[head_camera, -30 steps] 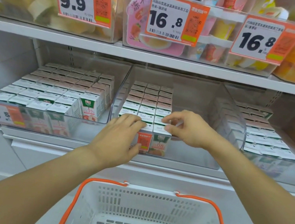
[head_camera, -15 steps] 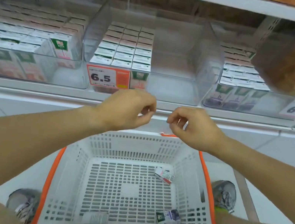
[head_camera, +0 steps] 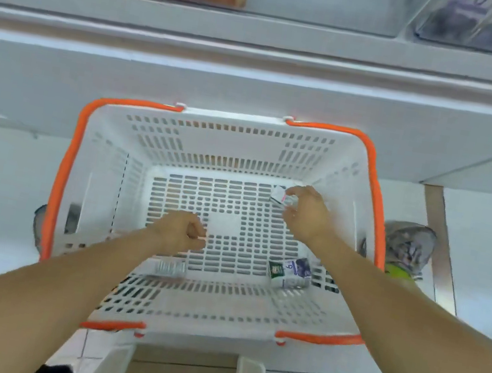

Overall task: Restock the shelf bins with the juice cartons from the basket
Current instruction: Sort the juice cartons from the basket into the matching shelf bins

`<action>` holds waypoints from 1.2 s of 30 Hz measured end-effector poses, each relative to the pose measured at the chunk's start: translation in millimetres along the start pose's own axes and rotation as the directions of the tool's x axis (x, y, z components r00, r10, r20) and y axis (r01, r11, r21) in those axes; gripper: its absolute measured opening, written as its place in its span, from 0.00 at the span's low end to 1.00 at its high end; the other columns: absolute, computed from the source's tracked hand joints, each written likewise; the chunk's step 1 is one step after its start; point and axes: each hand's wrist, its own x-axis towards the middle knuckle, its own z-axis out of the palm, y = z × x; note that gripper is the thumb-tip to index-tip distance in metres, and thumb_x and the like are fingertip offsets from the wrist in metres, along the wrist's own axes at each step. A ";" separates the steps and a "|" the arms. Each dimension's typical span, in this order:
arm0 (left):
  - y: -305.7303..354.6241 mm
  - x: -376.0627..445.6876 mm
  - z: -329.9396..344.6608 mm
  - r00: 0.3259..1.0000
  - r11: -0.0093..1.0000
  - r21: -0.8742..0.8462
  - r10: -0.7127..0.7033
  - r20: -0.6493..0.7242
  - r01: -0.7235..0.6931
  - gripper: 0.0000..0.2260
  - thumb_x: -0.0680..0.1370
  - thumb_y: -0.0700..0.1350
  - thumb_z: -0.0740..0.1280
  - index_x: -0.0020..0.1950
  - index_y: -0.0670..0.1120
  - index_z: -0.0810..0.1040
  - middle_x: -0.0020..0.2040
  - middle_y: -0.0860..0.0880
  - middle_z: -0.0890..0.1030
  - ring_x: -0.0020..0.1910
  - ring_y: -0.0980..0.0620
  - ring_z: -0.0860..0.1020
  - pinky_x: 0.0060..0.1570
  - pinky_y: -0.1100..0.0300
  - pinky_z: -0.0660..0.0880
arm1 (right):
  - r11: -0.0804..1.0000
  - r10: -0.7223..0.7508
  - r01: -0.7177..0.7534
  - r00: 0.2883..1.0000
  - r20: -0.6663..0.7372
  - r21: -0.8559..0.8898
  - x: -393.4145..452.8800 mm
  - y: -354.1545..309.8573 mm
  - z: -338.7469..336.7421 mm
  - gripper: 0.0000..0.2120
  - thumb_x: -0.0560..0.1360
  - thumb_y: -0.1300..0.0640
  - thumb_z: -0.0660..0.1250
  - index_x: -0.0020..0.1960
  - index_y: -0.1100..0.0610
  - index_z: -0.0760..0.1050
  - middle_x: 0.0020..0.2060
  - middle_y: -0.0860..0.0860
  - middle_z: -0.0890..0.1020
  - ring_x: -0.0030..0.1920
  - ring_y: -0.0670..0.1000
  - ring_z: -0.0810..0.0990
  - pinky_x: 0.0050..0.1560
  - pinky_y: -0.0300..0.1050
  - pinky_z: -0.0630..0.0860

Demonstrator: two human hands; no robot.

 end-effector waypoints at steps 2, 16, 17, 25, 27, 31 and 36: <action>-21.1 3.5 -1.7 0.992 0.994 0.071 -0.087 0.088 0.081 0.08 0.73 0.50 0.75 0.50 0.52 0.80 0.47 0.53 0.79 0.44 0.56 0.77 0.50 0.63 0.76 | 0.997 0.044 -0.047 0.998 -0.052 -0.065 10.7 8.0 19.8 0.22 0.76 0.62 0.66 0.70 0.57 0.70 0.65 0.57 0.73 0.65 0.59 0.71 0.61 0.51 0.73; -77.7 8.9 -2.8 0.960 0.985 -0.032 -0.157 0.231 0.169 0.12 0.80 0.51 0.67 0.53 0.44 0.83 0.51 0.47 0.83 0.48 0.47 0.82 0.50 0.51 0.82 | 0.999 0.037 -0.035 0.975 0.219 -0.009 -4.0 -69.8 82.4 0.16 0.68 0.52 0.75 0.53 0.50 0.73 0.47 0.47 0.81 0.43 0.49 0.80 0.35 0.43 0.73; -74.4 8.2 -3.1 0.957 0.965 -0.140 -0.188 0.221 0.222 0.14 0.81 0.51 0.64 0.55 0.42 0.82 0.52 0.45 0.83 0.49 0.46 0.83 0.47 0.54 0.83 | 0.997 0.048 -0.059 0.970 0.238 0.040 -6.7 -75.7 86.3 0.16 0.68 0.53 0.75 0.51 0.49 0.73 0.46 0.46 0.82 0.43 0.49 0.81 0.35 0.42 0.73; -47.9 -2.6 -10.5 0.927 0.553 -0.745 -0.257 0.272 0.372 0.17 0.84 0.50 0.61 0.61 0.39 0.79 0.57 0.39 0.83 0.54 0.43 0.78 0.67 0.47 0.70 | 0.753 0.156 -0.384 0.893 0.422 0.535 -22.5 -95.9 59.5 0.18 0.70 0.58 0.76 0.57 0.57 0.74 0.49 0.55 0.81 0.46 0.53 0.84 0.45 0.51 0.84; -37.1 -4.2 -7.7 0.932 0.498 -0.791 -0.251 0.261 0.355 0.17 0.84 0.50 0.60 0.64 0.39 0.78 0.57 0.39 0.83 0.53 0.44 0.75 0.62 0.50 0.70 | 0.648 0.093 -0.406 0.882 0.462 0.644 -29.9 -99.3 50.4 0.19 0.71 0.63 0.76 0.59 0.60 0.73 0.50 0.58 0.80 0.45 0.56 0.84 0.48 0.57 0.84; -15.3 -11.8 -8.8 0.953 0.384 -0.878 -0.212 0.218 0.286 0.17 0.83 0.52 0.60 0.65 0.43 0.78 0.60 0.40 0.82 0.56 0.45 0.77 0.62 0.51 0.73 | 0.497 0.007 -0.393 0.893 0.450 0.773 -40.7 -106.0 35.1 0.19 0.74 0.65 0.74 0.60 0.61 0.70 0.51 0.60 0.82 0.42 0.55 0.85 0.48 0.56 0.84; 13.7 -30.9 -40.7 0.985 0.272 -0.948 -0.107 0.139 0.163 0.16 0.82 0.49 0.64 0.67 0.44 0.76 0.62 0.39 0.81 0.61 0.41 0.80 0.62 0.45 0.76 | 0.350 -0.106 -0.415 0.873 0.475 0.840 -39.5 -114.9 -2.7 0.09 0.77 0.64 0.69 0.54 0.60 0.71 0.48 0.58 0.80 0.45 0.55 0.82 0.46 0.55 0.83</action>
